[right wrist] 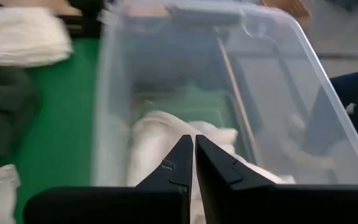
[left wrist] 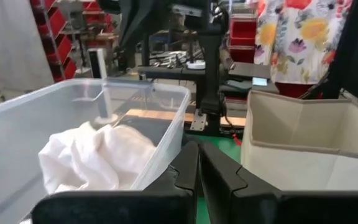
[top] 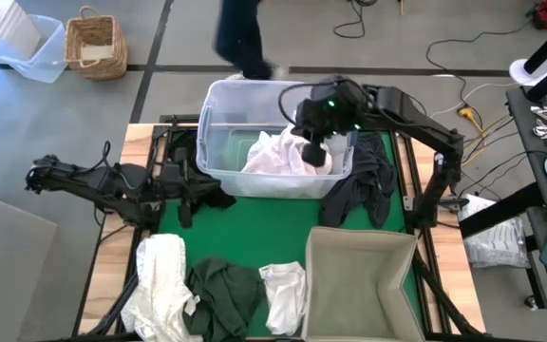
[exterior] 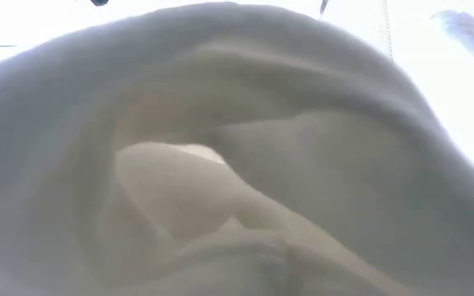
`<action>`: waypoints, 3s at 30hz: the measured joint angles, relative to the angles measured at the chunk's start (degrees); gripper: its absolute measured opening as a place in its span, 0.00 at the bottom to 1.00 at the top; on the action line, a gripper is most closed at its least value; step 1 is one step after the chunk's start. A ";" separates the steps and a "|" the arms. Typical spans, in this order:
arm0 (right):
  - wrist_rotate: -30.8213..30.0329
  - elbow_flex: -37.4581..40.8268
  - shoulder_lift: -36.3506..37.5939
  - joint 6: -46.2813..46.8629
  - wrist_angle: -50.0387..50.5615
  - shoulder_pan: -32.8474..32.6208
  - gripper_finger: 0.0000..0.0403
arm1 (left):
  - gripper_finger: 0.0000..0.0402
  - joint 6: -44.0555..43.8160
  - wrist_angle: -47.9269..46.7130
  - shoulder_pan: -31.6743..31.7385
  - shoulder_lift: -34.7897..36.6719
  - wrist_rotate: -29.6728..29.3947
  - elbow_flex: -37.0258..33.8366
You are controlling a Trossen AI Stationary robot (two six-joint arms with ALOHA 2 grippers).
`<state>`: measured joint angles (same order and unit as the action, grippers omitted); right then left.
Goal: Sort clothes
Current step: Put the green shirt into the brown laundry bin
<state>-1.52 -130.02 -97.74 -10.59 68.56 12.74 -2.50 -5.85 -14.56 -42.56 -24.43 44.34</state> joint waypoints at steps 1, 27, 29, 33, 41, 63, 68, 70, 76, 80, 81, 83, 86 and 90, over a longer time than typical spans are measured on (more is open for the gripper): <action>0.01 0.00 0.54 -0.04 0.01 -1.08 0.03 | 0.00 0.42 0.71 -0.37 -0.33 0.27 0.00; -4.96 33.05 25.84 4.92 -14.72 -17.66 0.03 | 0.00 -2.77 -11.26 -23.69 -22.51 -7.62 19.93; -5.27 35.62 27.92 5.93 -15.75 -18.61 0.03 | 0.00 -2.95 -13.48 -25.01 -24.63 -7.59 21.93; -6.14 39.52 31.06 7.42 -17.03 -20.54 0.03 | 0.00 -7.68 -21.71 -27.37 -28.51 -7.58 25.35; -6.22 41.71 32.88 9.93 -17.32 -23.39 0.03 | 0.00 -29.38 -37.21 -31.24 -36.09 -4.86 30.55; -6.05 41.64 32.33 11.76 -17.91 -26.52 0.03 | 0.00 -48.71 -47.16 -33.88 -59.18 7.73 39.68; -6.05 41.64 32.33 12.27 -17.87 -26.49 0.03 | 0.03 -51.00 -47.20 -33.88 -63.00 10.87 41.61; -6.04 41.67 32.33 12.26 -17.88 -26.49 0.03 | 0.06 -51.54 -47.18 -33.88 -64.02 12.61 42.61; -5.98 41.79 32.31 12.30 -17.76 -26.49 0.03 | 0.19 -52.23 -47.91 -33.97 -65.89 12.76 45.84; -5.79 41.79 32.31 13.86 -16.36 -26.52 0.03 | 0.28 -51.98 -51.08 -34.15 -66.67 10.93 46.93; -5.80 41.81 32.31 14.23 -15.63 -26.67 0.03 | 0.31 -51.97 -51.65 -34.23 -67.00 10.92 46.93; -5.81 41.81 32.31 15.02 -14.53 -26.96 0.03 | 0.36 -51.74 -52.27 -34.36 -67.74 10.91 46.93; -5.79 41.81 32.31 15.15 -14.26 -27.65 0.03 | 0.42 -50.92 -52.27 -34.40 -68.95 10.86 46.93; -5.81 41.81 32.31 15.14 -14.28 -28.13 0.03 | 0.50 -49.90 -52.34 -34.54 -70.36 8.28 46.93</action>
<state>-7.33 -88.20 -65.43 4.55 54.28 -15.40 -52.39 -58.19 -49.10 -112.92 -16.15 91.26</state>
